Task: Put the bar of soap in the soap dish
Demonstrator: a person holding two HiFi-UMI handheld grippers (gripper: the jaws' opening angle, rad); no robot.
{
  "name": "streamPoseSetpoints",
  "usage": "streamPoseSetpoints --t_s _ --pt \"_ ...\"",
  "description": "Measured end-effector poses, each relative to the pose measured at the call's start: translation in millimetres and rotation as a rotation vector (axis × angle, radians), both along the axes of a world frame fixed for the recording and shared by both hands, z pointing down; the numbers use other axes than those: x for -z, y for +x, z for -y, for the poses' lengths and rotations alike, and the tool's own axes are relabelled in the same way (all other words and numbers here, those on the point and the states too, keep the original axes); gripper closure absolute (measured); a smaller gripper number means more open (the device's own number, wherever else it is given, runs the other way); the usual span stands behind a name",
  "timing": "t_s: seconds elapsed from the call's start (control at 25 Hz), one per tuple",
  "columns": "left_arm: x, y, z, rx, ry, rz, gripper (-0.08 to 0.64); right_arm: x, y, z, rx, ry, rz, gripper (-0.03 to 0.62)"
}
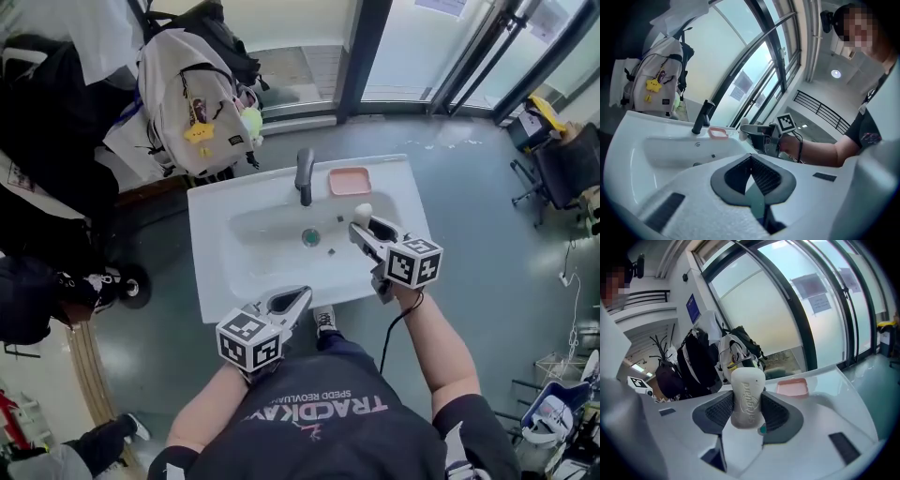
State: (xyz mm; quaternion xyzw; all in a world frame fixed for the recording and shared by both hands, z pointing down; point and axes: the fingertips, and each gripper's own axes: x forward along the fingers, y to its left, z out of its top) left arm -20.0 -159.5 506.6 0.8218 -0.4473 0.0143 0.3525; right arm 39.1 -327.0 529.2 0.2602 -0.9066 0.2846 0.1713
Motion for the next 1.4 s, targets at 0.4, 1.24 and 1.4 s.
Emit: streamPoseSetpoints --t_s 0.4,1.24,1.4 --pt "-20 1 26 0.136 -0.051 0.001 0.549 -45 -20 75 0.192 0.043 -0.175 0.408" --pt "-40 -4 25 0.361 -0.13 0.026 0.549 -138 -42 144 1.04 0.485 -0.938 0.408" --pt "-40 -4 21 0.401 -0.142 0.022 0.549 -144 -45 142 1.119 0.48 -0.958 0.408"
